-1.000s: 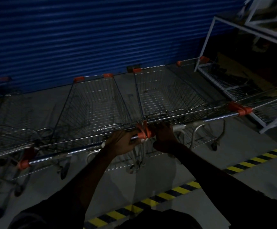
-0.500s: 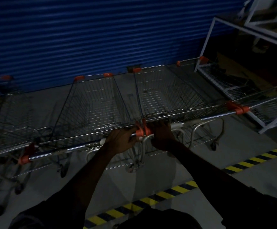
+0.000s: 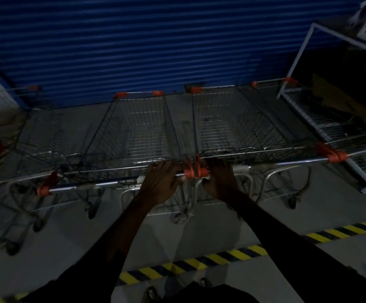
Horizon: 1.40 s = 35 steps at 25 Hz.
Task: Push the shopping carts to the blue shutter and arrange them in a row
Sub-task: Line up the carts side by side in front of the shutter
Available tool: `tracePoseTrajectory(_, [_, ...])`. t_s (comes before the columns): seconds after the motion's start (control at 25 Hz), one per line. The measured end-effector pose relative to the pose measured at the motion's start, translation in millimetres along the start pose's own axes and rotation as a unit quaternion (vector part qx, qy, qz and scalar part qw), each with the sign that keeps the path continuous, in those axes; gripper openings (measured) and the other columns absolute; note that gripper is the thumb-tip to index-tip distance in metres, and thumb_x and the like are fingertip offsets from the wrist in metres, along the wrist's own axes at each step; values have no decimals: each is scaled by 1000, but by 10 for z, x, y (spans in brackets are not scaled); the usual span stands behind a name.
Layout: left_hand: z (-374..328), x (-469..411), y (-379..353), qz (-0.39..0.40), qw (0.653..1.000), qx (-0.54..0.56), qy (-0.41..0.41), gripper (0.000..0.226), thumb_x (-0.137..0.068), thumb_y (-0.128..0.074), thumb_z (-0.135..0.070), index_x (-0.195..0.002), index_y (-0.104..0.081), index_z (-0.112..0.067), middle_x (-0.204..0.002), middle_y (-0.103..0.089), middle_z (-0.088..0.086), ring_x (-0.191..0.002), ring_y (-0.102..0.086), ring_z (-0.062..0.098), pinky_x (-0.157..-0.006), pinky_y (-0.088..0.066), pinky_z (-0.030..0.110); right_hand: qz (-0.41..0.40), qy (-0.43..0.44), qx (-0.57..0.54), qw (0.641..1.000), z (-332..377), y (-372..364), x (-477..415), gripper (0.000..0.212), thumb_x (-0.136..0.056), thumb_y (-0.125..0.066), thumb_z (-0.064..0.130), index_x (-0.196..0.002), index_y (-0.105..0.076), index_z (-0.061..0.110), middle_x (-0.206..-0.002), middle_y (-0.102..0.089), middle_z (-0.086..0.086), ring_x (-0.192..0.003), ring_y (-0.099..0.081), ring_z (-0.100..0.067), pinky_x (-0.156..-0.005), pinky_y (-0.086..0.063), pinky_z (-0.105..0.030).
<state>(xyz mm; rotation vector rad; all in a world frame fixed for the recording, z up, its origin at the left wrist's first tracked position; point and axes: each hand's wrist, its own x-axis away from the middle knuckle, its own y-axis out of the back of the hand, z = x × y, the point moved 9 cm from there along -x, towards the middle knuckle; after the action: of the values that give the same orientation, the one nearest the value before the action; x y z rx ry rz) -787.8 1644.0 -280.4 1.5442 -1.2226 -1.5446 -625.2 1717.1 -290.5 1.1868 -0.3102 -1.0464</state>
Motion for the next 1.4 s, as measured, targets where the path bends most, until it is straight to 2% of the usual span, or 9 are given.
tracePoseTrajectory(0.24, [316, 349, 320, -49, 993, 8, 112, 39, -98, -53, -52, -130, -62, -31, -129, -60, -6, -117, -55, 22, -98, -38, 43, -18, -3, 11, 1000, 247, -6, 43, 74, -68, -71, 38, -139, -52, 31, -137, -57, 2, -125, -48, -30, -99, -39, -46])
tracePoseTrajectory(0.4, [840, 799, 497, -58, 978, -60, 189, 41, -99, -49, -55, -128, -62, -28, -127, -62, -1, -118, -56, 26, -105, -35, 50, 13, 51, 51, 997, 541, -183, -20, 56, -77, -67, 46, -126, -65, 20, -142, -57, -1, -133, -46, -34, -103, -38, -54])
tracePoseTrajectory(0.48, [1216, 1058, 539, -56, 968, -80, 229, 46, -98, -43, -60, -121, -64, -27, -123, -64, 2, -117, -58, 30, -105, -37, 54, 46, 41, 101, 993, 516, -281, -40, 62, -83, -58, 58, -131, -63, 18, -144, -55, -4, -133, -47, -35, -100, -40, -56])
tracePoseTrajectory(0.72, [1511, 1206, 414, 21, 978, -48, 199, 49, -97, -35, -60, -128, -63, -34, -115, -65, -3, -109, -59, 30, -102, -35, 53, 86, 40, 130, 987, 509, -340, -87, 71, -87, -44, 64, -141, -58, 21, -146, -55, -8, -135, -47, -37, -101, -45, -55])
tracePoseTrajectory(0.88, [1508, 1176, 388, 53, 982, -28, 180, 57, -94, -30, -61, -134, -60, -33, -123, -61, 1, -115, -55, 32, -103, -23, 50, 79, 46, 126, 988, 586, -263, -120, 62, -81, -69, 45, -134, -63, 15, -136, -62, -13, -127, -55, -41, -98, -50, -57])
tracePoseTrajectory(1.0, [1580, 1201, 317, 127, 977, -16, 169, 67, -91, -18, -66, -147, -43, -41, -138, -51, -1, -128, -45, 29, -110, -16, 53, 40, 76, 140, 986, 773, -164, -95, 67, -67, -94, 27, -125, -68, 6, -124, -68, -19, -114, -65, -44, -88, -55, -56])
tracePoseTrajectory(1.16, [1569, 1185, 330, 174, 972, -3, 160, 81, -80, -5, -71, -154, -28, -45, -145, -43, -4, -134, -37, 27, -114, -12, 52, -6, 127, 163, 978, 1019, -17, -66, 63, -57, -99, 23, -110, -75, 1, -110, -73, -22, -96, -72, -44, -74, -59, -55])
tracePoseTrajectory(1.28, [1569, 1188, 346, 179, 973, 4, 143, 80, -83, -2, -70, -156, -23, -46, -146, -41, -4, -135, -35, 28, -114, -11, 53, 31, 91, 165, 982, 876, -113, -99, 62, -76, -77, 49, -122, -71, 8, -120, -71, -19, -104, -69, -45, -81, -58, -55])
tracePoseTrajectory(1.4, [1590, 1157, 315, 171, 976, 1, 137, 75, -88, -8, -69, -155, -28, -43, -144, -47, 2, -132, -41, 32, -113, -16, 57, 74, 26, 158, 984, 730, -180, -143, 77, -79, -51, 69, -136, -63, 19, -135, -64, -12, -121, -60, -41, -90, -55, -56])
